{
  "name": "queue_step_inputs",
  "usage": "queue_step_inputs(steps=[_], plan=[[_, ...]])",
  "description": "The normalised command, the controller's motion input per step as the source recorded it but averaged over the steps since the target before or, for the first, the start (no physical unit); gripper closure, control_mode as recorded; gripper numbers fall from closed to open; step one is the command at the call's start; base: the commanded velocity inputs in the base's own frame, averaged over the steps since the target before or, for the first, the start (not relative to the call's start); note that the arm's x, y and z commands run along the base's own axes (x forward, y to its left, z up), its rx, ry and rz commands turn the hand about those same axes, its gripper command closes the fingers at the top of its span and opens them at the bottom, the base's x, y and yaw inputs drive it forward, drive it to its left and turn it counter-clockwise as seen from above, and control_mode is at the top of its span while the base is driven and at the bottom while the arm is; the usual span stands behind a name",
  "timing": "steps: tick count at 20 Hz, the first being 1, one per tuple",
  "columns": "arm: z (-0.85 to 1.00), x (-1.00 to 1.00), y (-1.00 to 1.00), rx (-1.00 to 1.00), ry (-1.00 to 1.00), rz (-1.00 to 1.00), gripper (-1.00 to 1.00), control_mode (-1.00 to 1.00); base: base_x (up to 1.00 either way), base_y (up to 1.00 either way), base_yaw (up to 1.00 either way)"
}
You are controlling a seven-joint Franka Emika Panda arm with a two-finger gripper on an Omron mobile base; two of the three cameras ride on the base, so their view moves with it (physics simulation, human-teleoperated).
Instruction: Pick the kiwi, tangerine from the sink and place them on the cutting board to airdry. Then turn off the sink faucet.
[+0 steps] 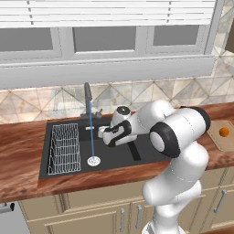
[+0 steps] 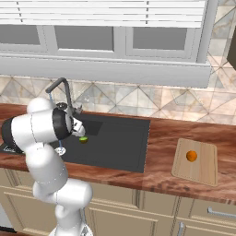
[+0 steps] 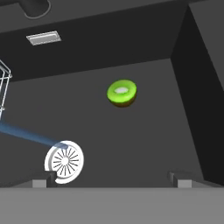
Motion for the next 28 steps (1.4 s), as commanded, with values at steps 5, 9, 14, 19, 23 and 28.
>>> queue_step_inputs(steps=[5,9,14,19,23,28], plan=[[-0.02,0.06,0.0,0.0,0.0,0.0,-1.0,-1.0,0.0,0.0,0.0],[-0.04,0.05,0.0,0.0,0.0,0.0,-1.0,-1.0,0.0,0.0,0.0],[-0.11,0.05,0.0,0.0,0.0,0.0,-1.0,-1.0,0.0,0.0,0.0],[-0.11,0.1,0.0,0.0,0.0,0.0,-1.0,-1.0,0.0,0.0,0.0],[-0.11,0.12,0.0,-0.01,0.0,0.0,-1.0,-1.0,0.0,0.0,0.0],[-0.1,0.11,0.0,0.0,0.0,0.0,-1.0,-1.0,0.0,0.0,0.0]])
